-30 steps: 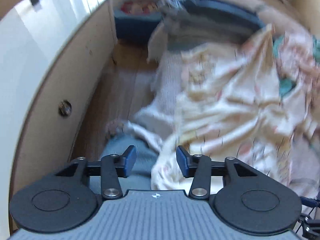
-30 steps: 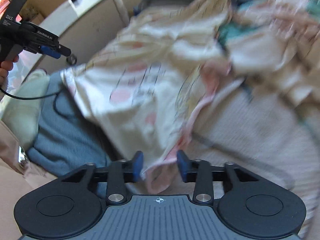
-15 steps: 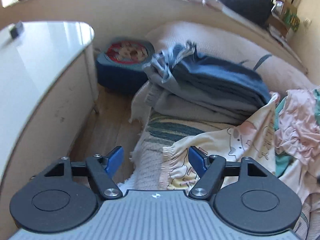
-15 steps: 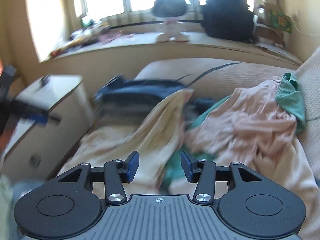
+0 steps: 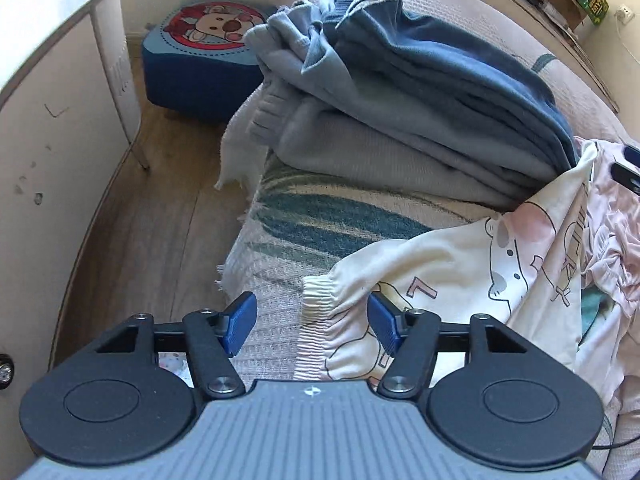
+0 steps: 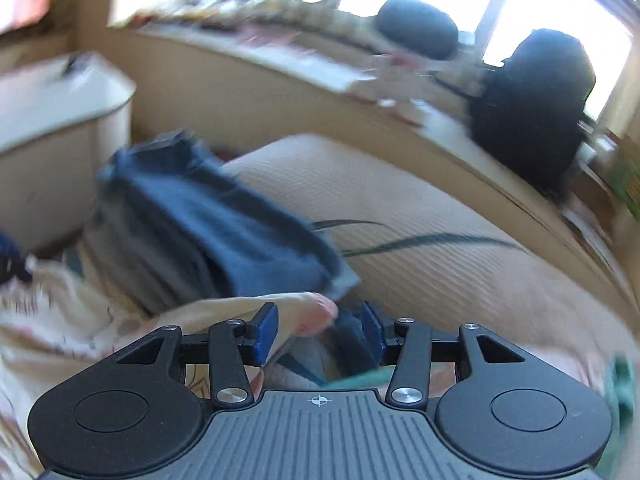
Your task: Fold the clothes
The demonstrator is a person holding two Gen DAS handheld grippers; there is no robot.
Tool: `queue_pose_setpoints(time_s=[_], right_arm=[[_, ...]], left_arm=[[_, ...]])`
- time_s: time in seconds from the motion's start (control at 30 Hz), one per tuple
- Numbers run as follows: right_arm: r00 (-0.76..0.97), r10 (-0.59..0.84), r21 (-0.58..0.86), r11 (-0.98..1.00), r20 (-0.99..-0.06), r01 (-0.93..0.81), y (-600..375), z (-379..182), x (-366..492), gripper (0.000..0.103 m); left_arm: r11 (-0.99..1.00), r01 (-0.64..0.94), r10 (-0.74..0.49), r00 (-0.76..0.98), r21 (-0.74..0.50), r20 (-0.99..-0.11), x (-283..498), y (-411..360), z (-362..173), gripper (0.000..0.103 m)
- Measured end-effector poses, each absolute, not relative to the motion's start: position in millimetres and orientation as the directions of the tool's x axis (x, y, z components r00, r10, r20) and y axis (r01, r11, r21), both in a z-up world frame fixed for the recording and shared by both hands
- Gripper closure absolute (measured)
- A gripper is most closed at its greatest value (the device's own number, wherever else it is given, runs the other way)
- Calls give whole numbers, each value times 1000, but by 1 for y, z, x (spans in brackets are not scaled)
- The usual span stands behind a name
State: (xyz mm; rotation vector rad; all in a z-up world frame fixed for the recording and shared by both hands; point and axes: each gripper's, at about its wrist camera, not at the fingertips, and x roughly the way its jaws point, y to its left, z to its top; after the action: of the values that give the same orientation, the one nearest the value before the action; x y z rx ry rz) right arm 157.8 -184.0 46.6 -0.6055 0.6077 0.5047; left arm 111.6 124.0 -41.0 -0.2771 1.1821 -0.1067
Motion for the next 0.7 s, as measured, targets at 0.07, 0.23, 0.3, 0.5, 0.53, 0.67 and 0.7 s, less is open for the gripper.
queue_pose_setpoints(time_s=[0.07,0.23,0.3,0.5,0.53,0.67,0.7], right_arm=[[709,259,-447,624,-656,-641,-174,40,163,57],[660,253,-514,457,-707,-726,-160,25,172,61],[649,231,-544,386,-725,-745,-156,19,170,61],[658,249,-553,380,-710,-741,-152,20,158,100],[677,241,-573,384,-695,-725,-153,22,154,100],[765,225,-605,497,-603,-622,-170,51,132,101],[786,213,-615,518,-581,-595,-174,60,129,101]], left_arm=[[959,-58,-233,387,-276,-892,115,124,-43,44],[954,-52,-256,373,-295,-892,118,118,-51,60],[952,-37,-267,377,-303,-887,118,114,-49,68],[960,-22,-248,389,-278,-887,127,107,-36,87],[964,-21,-234,393,-263,-889,129,107,-32,87],[975,-48,-169,483,-219,-859,139,123,-1,87],[975,-52,-161,506,-217,-847,145,127,8,87]])
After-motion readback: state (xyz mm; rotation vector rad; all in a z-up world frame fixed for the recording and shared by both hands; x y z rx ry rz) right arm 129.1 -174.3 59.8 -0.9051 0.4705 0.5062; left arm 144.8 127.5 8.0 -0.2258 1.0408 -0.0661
